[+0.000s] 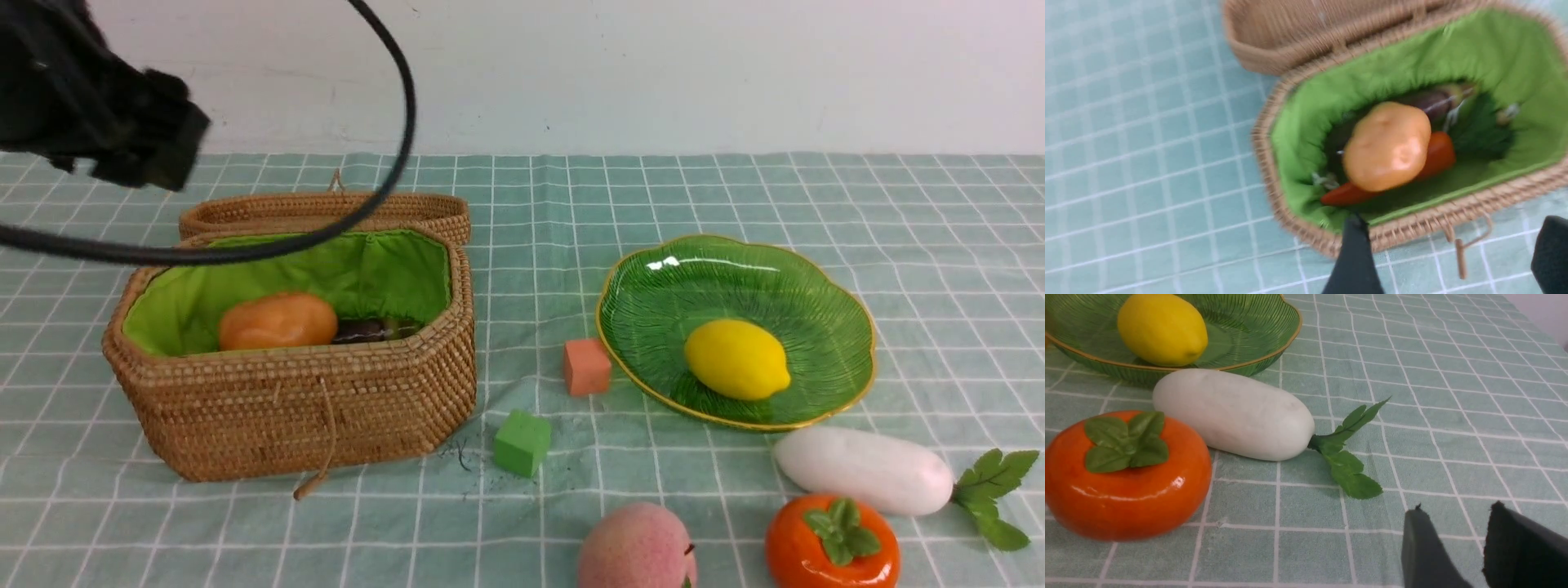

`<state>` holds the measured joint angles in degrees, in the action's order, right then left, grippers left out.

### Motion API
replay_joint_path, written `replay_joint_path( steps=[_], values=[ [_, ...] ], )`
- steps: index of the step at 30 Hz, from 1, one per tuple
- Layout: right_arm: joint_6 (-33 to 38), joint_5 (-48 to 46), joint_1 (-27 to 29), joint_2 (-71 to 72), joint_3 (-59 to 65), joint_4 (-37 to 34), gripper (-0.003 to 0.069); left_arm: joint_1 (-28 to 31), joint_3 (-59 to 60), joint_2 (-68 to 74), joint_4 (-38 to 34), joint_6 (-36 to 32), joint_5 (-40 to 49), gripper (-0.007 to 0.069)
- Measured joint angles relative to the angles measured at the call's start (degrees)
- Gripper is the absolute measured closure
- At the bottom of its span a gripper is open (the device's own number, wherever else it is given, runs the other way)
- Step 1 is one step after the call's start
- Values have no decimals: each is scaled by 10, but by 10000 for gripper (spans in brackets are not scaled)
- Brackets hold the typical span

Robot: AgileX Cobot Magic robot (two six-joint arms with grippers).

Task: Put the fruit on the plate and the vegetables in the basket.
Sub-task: Grab a tomato with your right arm and place it on the plate on the right.

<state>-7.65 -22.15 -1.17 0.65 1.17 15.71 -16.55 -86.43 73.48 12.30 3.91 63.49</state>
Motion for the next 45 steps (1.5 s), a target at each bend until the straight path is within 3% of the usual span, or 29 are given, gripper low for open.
replay_joint_path(
  steps=[4, 6, 9, 11, 12, 14, 15, 22, 41, 45],
  values=[
    [0, 0, 0, 0, 0, 0, 417, 0, 47, -127, -12, 3, 19, 184],
    [0, 0, 0, 0, 0, 0, 417, 0, 125, -222, -36, 4, 49, 289],
    [0, 0, 0, 0, 0, 0, 417, 0, 201, -289, -55, 12, 50, 385],
    [0, 0, 0, 0, 0, 0, 417, 0, 282, -348, -73, 40, 15, 488],
    [0, 0, 0, 0, 0, 0, 417, 0, 289, -353, -73, 43, 10, 498],
    [0, 0, 0, 0, 0, 0, 417, 0, 370, -406, -85, 75, -53, 615],
    [0, 0, 0, 0, 0, 0, 417, 0, 389, -414, -87, 81, -72, 633],
    [0, 0, 0, 0, 0, 0, 417, 0, 441, -437, -101, 93, -151, 638],
    [0, 0, 0, 0, 0, 0, 417, 0, 443, -437, -92, 95, -177, 638],
    [0, 0, 0, 0, 0, 0, 417, 0, 494, -474, -59, 132, -285, 638]
  ],
)
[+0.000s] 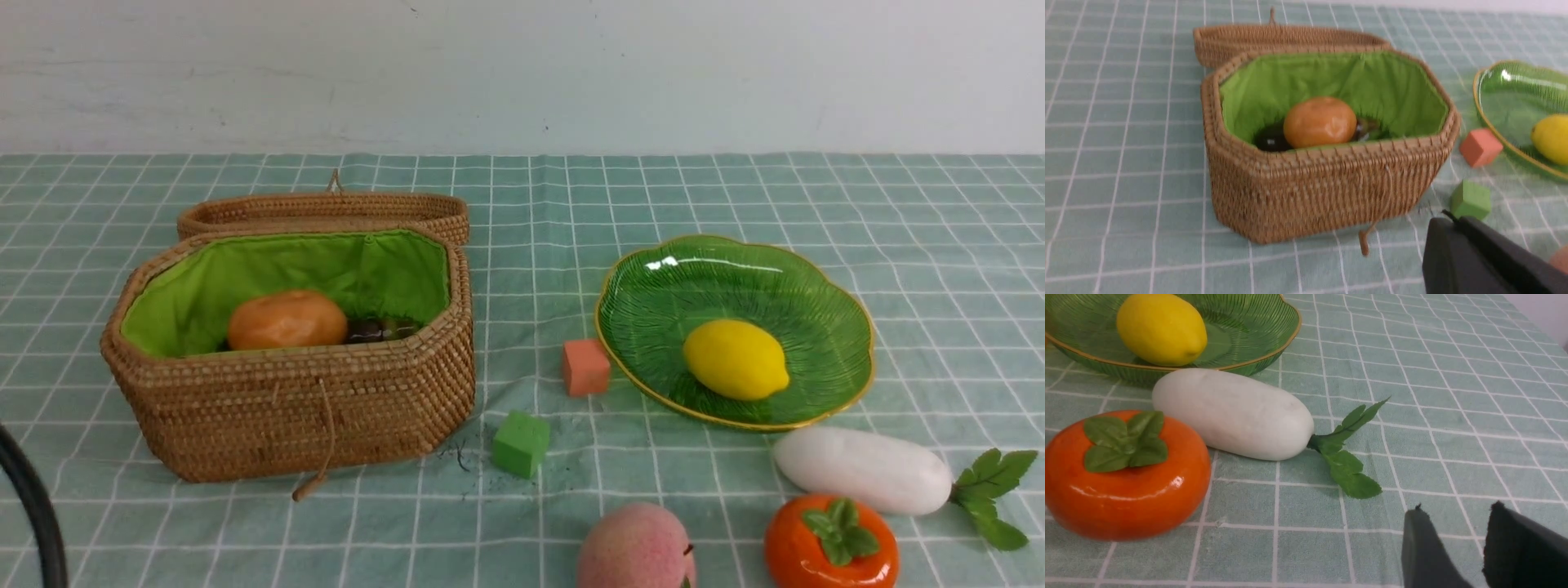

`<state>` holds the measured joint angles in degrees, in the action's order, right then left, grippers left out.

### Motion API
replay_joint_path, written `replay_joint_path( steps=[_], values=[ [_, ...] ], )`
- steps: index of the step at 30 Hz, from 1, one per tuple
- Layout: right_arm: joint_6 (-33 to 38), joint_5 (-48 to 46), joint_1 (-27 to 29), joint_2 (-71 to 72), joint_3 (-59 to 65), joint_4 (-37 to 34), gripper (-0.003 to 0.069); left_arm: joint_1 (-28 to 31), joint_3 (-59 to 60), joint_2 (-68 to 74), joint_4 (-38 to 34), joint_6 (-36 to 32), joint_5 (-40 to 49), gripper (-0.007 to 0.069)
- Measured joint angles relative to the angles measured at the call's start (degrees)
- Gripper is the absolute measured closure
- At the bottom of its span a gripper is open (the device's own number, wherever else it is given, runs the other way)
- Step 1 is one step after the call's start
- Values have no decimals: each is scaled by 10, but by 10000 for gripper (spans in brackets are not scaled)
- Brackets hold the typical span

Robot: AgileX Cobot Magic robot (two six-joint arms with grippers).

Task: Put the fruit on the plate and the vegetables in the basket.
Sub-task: Grab a tomato with your right arm and place it on the plate on the right.

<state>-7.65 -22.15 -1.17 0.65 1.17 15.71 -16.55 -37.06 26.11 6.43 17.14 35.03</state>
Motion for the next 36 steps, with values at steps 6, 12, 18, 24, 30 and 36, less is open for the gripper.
replay_joint_path(
  steps=[6, 12, 18, 24, 30, 36],
  values=[
    [0, 0, 0, 0, 0, 0, 417, 24, 149, -133, 58, 56, -142, 638],
    [0, 0, 0, 0, 0, 0, 417, 95, 299, -261, 41, 61, -198, 638],
    [0, 0, 0, 0, 0, 0, 417, 139, 381, -266, 5, 63, -199, 638],
    [0, 0, 0, 0, 0, 0, 417, 141, 387, -266, 1, 63, -132, 638],
    [0, 0, 0, 0, 0, 0, 417, 141, 387, -266, 0, 63, -127, 636],
    [0, 0, 0, 0, 0, 0, 417, 141, 387, -266, 0, 63, -127, 631]
  ],
)
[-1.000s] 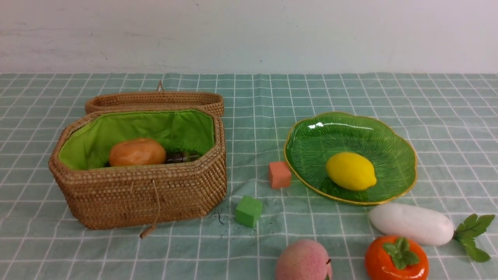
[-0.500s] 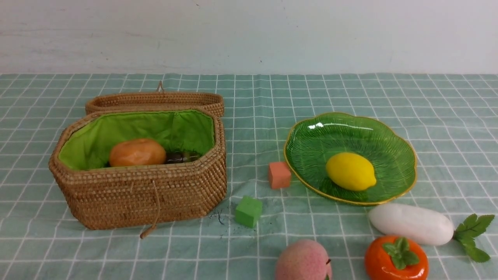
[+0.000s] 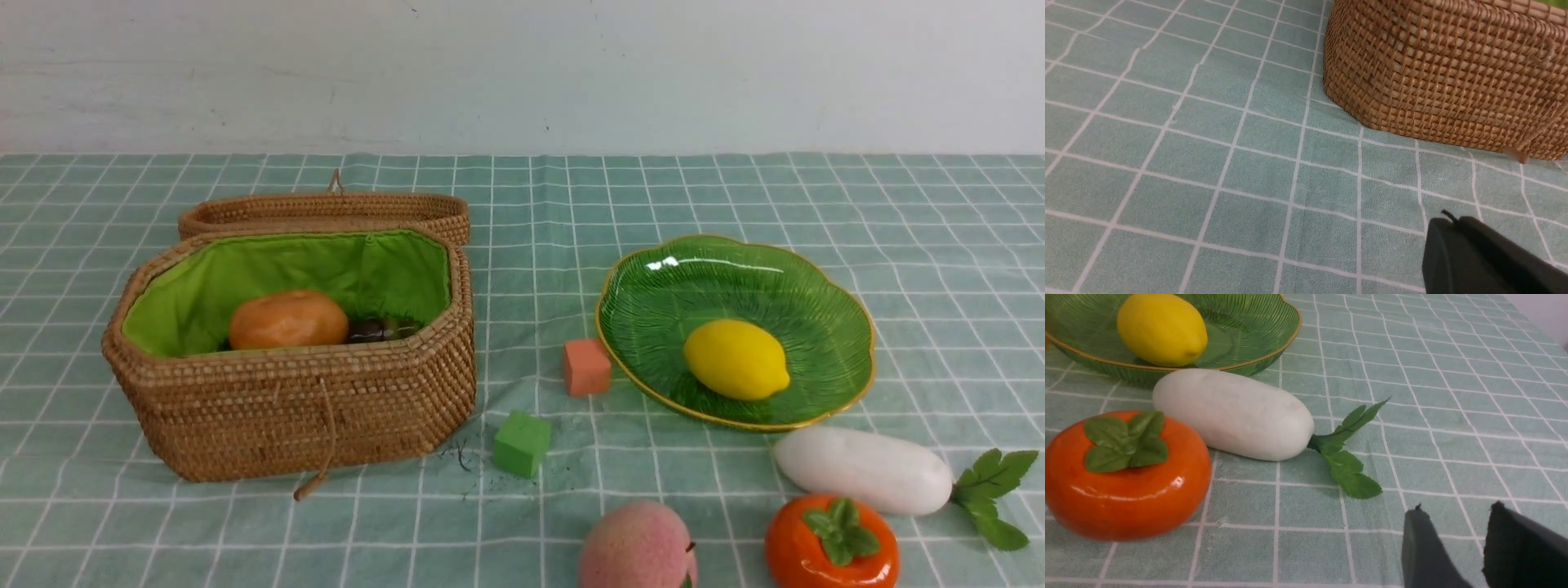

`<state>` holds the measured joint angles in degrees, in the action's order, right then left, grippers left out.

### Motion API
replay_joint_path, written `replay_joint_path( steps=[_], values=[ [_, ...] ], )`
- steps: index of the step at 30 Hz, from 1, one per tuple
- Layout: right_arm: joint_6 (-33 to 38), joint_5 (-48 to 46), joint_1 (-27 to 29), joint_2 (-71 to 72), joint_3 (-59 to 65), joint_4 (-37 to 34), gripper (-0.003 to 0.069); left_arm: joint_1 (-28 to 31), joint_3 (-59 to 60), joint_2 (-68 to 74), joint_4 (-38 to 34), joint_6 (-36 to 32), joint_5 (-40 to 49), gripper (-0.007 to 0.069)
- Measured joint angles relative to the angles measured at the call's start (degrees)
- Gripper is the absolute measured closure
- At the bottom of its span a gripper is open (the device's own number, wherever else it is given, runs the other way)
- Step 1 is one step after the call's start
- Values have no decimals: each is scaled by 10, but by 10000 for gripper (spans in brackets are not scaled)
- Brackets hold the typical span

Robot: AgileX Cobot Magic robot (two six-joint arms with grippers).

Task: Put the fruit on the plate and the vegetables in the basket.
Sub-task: Grab a tomato with your right arm and place it on the plate on the right.

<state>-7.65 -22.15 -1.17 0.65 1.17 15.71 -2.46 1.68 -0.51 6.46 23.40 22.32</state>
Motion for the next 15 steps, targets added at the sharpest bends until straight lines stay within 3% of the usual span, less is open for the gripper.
replay_joint_path(
  steps=[15],
  values=[
    [0, 0, 0, 0, 0, 0, 417, 0, 0, 0, -1, 0, 0, 623]
  ],
)
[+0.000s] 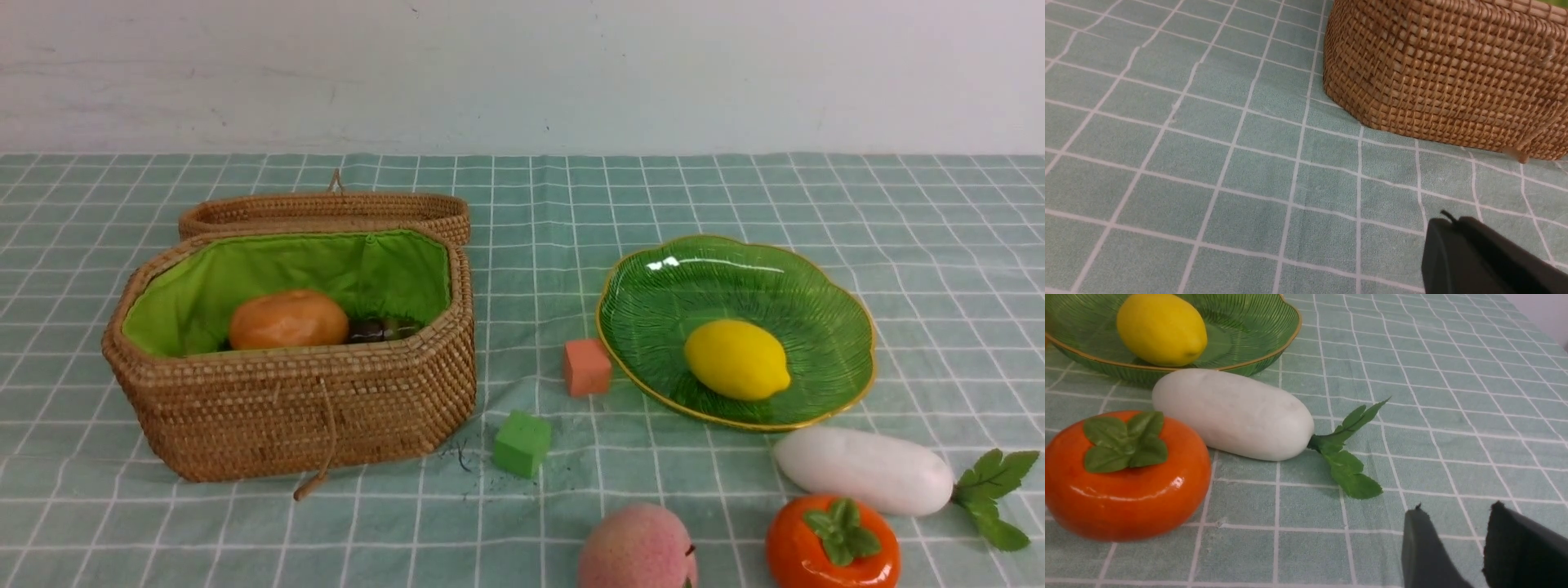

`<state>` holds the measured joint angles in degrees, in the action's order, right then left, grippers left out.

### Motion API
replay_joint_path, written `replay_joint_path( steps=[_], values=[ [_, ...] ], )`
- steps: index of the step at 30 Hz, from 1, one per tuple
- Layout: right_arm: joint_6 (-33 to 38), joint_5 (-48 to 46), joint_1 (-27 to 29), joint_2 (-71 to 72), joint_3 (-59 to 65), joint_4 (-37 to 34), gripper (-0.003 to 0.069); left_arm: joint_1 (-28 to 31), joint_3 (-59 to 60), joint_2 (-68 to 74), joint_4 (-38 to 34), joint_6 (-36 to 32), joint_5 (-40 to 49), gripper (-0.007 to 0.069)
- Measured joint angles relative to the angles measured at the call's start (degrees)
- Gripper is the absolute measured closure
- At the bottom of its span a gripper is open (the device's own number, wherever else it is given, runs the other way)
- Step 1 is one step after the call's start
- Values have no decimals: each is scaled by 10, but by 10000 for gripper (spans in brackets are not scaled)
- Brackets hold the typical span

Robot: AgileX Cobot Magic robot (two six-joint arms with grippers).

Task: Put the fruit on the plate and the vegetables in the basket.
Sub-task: Grab a tomato with your right arm and place it on the plate on the right.

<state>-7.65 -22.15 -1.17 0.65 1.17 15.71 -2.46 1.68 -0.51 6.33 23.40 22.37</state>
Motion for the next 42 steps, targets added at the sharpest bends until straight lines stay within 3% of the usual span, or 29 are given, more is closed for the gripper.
replay_joint_path(
  steps=[14, 25, 29, 33, 34, 42],
  values=[
    [0, 4, 0, 0, 0, 5, 417, 0, 0, 0, 0, 0, 0, 613],
    [0, 31, 0, 0, 3, 64, 417, 0, 0, 0, 0, 0, 0, 600],
    [0, 93, 0, 0, 3, 64, 417, 0, 0, 0, 0, 0, 0, 595],
    [0, 230, 0, 0, 3, 64, 417, 0, 0, 0, 0, 0, 0, 589],
    [0, 305, 0, 0, 3, 66, 417, 0, 0, 0, 0, 0, 0, 586],
    [0, 501, 0, 0, 3, 77, 417, 0, 0, 0, 0, 1, 0, 582]
  ],
)
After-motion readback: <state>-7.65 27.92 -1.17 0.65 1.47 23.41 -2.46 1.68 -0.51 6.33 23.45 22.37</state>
